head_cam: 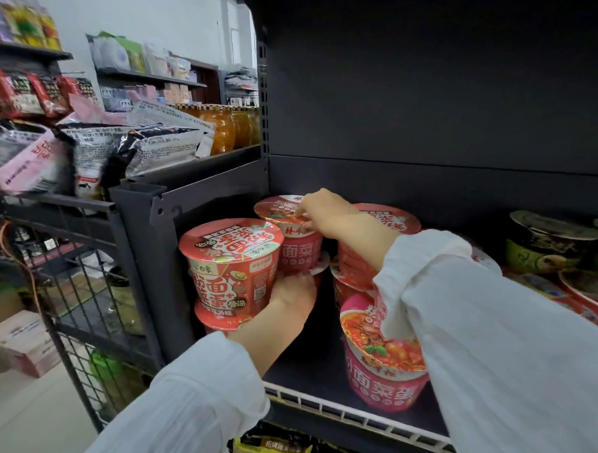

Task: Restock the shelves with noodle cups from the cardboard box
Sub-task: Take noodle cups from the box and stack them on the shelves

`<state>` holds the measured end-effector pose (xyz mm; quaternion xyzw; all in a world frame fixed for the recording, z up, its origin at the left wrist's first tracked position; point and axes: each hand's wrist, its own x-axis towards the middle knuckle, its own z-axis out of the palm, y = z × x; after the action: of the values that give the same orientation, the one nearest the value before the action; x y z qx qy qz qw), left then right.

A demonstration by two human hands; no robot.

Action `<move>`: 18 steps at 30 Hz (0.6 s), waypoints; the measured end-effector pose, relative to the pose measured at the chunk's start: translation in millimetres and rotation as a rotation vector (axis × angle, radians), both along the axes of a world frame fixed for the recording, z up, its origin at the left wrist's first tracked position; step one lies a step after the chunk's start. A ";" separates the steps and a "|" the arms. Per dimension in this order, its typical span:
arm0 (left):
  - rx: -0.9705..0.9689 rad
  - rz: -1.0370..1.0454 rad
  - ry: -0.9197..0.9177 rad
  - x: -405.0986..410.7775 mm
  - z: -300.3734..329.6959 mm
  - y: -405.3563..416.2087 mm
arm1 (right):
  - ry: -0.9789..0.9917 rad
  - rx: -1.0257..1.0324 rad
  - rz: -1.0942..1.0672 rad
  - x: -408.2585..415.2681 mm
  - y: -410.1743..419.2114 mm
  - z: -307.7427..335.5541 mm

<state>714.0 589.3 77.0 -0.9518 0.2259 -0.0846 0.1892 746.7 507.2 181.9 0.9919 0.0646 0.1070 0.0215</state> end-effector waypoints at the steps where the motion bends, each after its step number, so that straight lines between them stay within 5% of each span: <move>1: -0.007 -0.004 0.011 -1.0 0.3 -1.0 | 0.015 -0.003 0.014 0.4 -3.0 -1.2; 10: -0.076 -0.024 0.032 -5.3 7.3 3.0 | -0.106 -0.114 0.043 1.5 -2.7 -5.3; 18: -0.052 -0.011 0.044 -5.3 6.9 4.0 | 0.021 0.030 0.044 -3.1 -14.2 -4.7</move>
<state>708.7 593.2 83.8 -0.9568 0.2330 -0.0706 0.1588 743.6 493.0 177.2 0.9915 0.0852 0.0982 0.0036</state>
